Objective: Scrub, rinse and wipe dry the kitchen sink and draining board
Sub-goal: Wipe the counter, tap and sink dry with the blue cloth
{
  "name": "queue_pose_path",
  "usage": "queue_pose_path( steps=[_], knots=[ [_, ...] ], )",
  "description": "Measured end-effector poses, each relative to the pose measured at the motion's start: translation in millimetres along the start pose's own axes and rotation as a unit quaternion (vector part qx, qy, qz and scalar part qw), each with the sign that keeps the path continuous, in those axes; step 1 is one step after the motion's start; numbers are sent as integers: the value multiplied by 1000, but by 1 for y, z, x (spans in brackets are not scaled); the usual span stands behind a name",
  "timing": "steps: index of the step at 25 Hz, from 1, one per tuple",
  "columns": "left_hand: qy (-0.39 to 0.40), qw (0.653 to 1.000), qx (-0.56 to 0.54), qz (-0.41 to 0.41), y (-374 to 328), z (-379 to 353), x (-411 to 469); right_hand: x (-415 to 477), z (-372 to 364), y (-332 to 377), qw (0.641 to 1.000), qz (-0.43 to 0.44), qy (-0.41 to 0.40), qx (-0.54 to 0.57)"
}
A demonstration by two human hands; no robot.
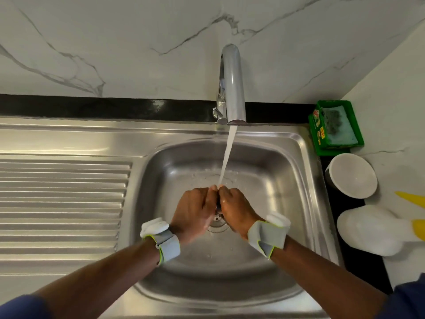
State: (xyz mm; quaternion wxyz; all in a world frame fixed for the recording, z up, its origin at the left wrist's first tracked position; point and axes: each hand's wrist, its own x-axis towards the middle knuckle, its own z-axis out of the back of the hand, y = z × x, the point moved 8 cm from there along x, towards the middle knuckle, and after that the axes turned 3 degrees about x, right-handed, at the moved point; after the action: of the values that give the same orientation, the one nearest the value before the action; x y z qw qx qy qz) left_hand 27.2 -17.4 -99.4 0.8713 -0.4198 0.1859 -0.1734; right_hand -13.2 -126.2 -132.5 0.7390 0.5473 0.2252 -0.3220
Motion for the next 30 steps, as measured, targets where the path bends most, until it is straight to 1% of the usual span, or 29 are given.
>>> queue_pose_path(
  steps=[1,2,3,4,5,6,7,8,9,10,11,12,13,14,16,17,18,19,20,21,22,23,24,25,26,27,28,29,30],
  knots=[
    [18,974,-157,163,14,-14,-7,-3,7,5,991,70,-79,-77],
    [46,913,-270,302,23,-31,-19,-9,11,9,968,140,-133,-158],
    [85,856,-324,395,26,-46,-29,-16,11,15,934,227,-163,-222],
    [114,821,-345,441,30,-59,-36,-20,11,18,896,310,-174,-266],
    [124,809,-352,454,32,-64,-37,-21,12,18,869,363,-176,-285],
    [114,827,-335,436,36,-63,-33,-19,13,17,857,382,-182,-294],
    [83,882,-260,384,43,-54,-24,-10,12,13,871,356,-179,-289],
    [42,945,-140,293,47,-41,-14,1,12,7,907,287,-168,-260],
    [2,987,-7,158,42,-30,-8,15,12,-4,951,186,-145,-199],
    [-3,996,92,15,30,-27,-7,26,10,-16,984,84,-102,-118],
    [20,981,168,-98,23,-28,-10,31,7,-26,999,-6,-42,-25],
    [39,954,230,-187,22,-30,-15,30,1,-32,994,-83,34,64],
    [41,924,284,-254,21,-29,-20,23,-7,-34,975,-147,119,114],
    [21,897,321,-303,17,-25,-22,13,-13,-33,952,-189,203,129],
    [-31,862,360,-355,7,-18,-18,-6,-19,-26,917,-202,328,108],
    [-50,853,362,-372,1,-16,-15,-13,-20,-22,909,-190,358,95],
    [-55,850,352,-387,-7,-12,-14,-19,-21,-17,908,-181,365,95],
    [-56,859,327,-389,-16,-8,-12,-23,-19,-10,918,-164,347,103],
    [-51,887,283,-361,-22,-1,-10,-22,-15,-2,938,-132,298,119],
    [-43,924,224,-306,-26,4,-7,-16,-7,7,963,-77,216,142],
    [-38,960,155,-229,-28,5,-5,-12,5,18,980,5,119,158],
    [-31,988,80,-132,-28,4,-5,-11,17,29,984,105,27,140],
    [-18,1000,-14,-14,-22,-3,-7,-12,24,36,975,197,-44,89],
    [-6,983,-137,123,-11,-13,-11,-13,27,41,960,266,-81,21],
    [5,931,-255,261,0,-27,-18,-14,26,42,944,313,-87,-57],
    [31,869,-334,365,4,-40,-25,-13,21,39,926,344,-75,-138],
    [57,842,-350,407,9,-48,-29,-14,16,36,899,378,-67,-209],
    [83,837,-343,419,10,-51,-31,-18,12,35,867,419,-73,-259],
    [104,849,-312,413,14,-50,-29,-21,10,34,846,447,-88,-277]
  ],
)
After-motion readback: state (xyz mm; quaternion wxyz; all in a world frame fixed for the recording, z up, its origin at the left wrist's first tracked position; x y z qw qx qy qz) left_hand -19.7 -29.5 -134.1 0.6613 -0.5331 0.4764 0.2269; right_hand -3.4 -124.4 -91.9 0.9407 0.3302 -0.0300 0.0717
